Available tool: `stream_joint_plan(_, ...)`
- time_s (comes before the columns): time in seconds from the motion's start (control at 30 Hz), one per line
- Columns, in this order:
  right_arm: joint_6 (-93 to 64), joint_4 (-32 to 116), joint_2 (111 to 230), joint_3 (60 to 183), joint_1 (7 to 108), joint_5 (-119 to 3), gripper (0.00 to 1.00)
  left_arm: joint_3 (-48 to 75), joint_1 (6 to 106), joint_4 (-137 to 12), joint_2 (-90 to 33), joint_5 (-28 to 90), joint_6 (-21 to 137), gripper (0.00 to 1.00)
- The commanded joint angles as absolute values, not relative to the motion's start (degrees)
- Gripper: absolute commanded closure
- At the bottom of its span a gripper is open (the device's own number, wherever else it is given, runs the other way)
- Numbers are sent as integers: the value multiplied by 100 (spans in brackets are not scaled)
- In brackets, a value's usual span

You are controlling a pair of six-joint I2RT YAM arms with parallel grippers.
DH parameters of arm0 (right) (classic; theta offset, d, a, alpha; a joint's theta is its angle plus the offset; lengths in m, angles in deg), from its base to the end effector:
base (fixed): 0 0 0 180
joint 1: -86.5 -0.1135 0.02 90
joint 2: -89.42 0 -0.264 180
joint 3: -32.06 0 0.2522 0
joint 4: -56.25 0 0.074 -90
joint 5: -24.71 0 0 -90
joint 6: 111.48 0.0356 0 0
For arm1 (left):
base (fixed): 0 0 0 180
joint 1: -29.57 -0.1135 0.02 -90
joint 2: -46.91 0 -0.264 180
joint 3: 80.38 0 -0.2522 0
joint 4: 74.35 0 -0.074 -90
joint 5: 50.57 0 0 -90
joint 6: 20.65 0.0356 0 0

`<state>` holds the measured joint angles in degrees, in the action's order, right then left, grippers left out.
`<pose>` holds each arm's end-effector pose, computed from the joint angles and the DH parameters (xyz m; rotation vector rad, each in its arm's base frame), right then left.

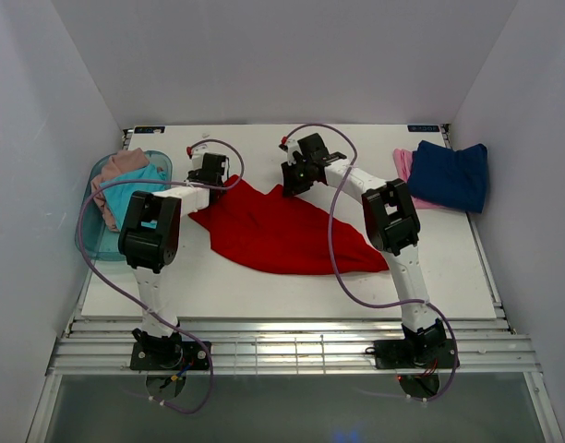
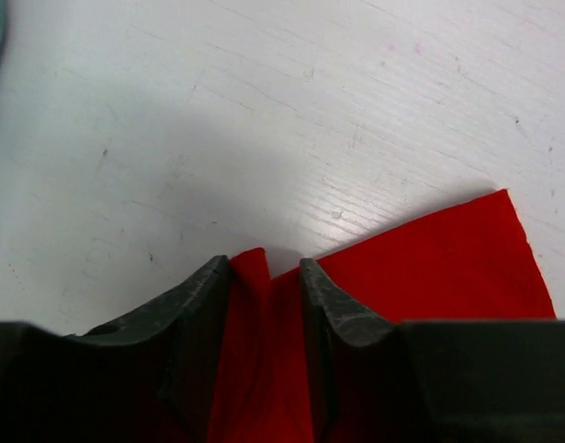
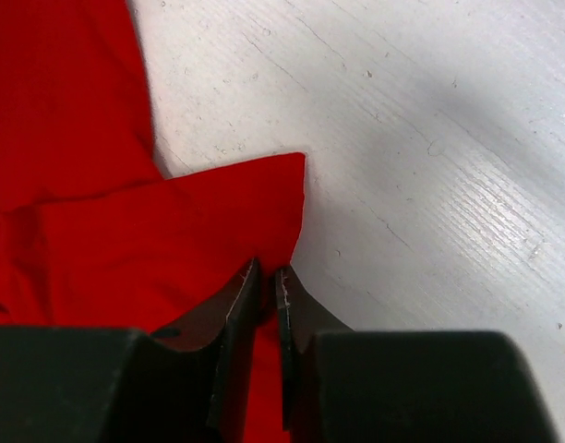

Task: Fold and stack the t-shirts
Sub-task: Flatten out the tshirt

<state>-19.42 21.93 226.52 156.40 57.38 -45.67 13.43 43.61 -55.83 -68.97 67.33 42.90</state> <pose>0.4595 0.2696 0.1588 -0.7287 2.3227 0.6611 0.4160 -0.0868 0.1475 -0.4636 2.2539 0.2313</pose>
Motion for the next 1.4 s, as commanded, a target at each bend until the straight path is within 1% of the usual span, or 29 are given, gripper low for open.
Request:
stream_joint_plan(0.0, -2060, 2051, 22671, 15841, 5723, -4595, 82, 1124, 4319, -5435, -6885, 6694, 4211, 55)
stream_joint_plan(0.03, -2078, 2043, 22645, 15814, 5732, -4622, 82, 1132, 4319, -5443, -6832, 6755, 4193, 62)
stream_joint_plan(0.07, -2095, 2043, 22601, 15797, 5732, -4674, 82, 1176, 4319, -5452, -6806, 6790, 4193, 65)
stream_joint_plan(0.1, -2113, 2043, 22574, 15753, 5723, -4701, 84, 1185, 4319, -5452, -6771, 6834, 4185, 72)
stream_joint_plan(0.13, -2122, 2043, 22530, 15727, 5732, -4744, 85, 1194, 4319, -5426, -6744, 6913, 4185, 74)
stream_joint_plan(0.2, -2122, 2043, 22407, 15691, 5723, -4868, 92, 1150, 4319, -5312, -6682, 6966, 4193, 76)
stream_joint_plan(0.23, -2122, 2051, 22355, 15665, 5723, -4911, 92, 1141, 4319, -5285, -6647, 7010, 4193, 79)
stream_joint_plan(0.33, -2122, 2060, 22118, 15612, 5723, -5096, 92, 1185, 4319, -5224, -6446, 7072, 4219, 85)
stream_joint_plan(0.37, -2122, 2051, 21969, 15586, 5723, -5244, 92, 1203, 4319, -5197, -6384, 7142, 4220, 90)
stream_joint_plan(0.43, -2131, 1982, 21784, 15586, 5741, -5395, 92, 1255, 4319, -5162, -6147, 7212, 4263, 94)
stream_joint_plan(0.47, -2122, 1929, 21600, 15620, 5749, -5569, 92, 1264, 4311, -5136, -6059, 7247, 4281, 97)
stream_joint_plan(0.53, -2122, 1701, 21415, 15700, 5811, -5746, 92, 1282, 4293, -5057, -5769, 7318, 4325, 100)
stream_joint_plan(0.7, -2517, 1209, 20791, 15963, 6022, -6352, 92, 1177, 4223, -4864, -5111, 7309, 4501, 100)
stream_joint_plan(1.03, -2676, 830, 19667, 16630, 6646, -7565, 92, 579, 3986, -4327, -4442, 7213, 4887, 100)
stream_joint_plan(1.23, -2755, 812, 19191, 17263, 7015, -8031, 92, -185, 3460, -3871, -4063, 6924, 5019, 100)
stream_joint_plan(1.27, -2746, 795, 19147, 17325, 7137, -8041, 92, -438, 3380, -3679, -4028, 6783, 5011, 100)
stream_joint_plan(1.37, -2615, 759, 18892, 17361, 7331, -8164, 92, -669, 3151, -3405, -3958, 6581, 5116, 100)
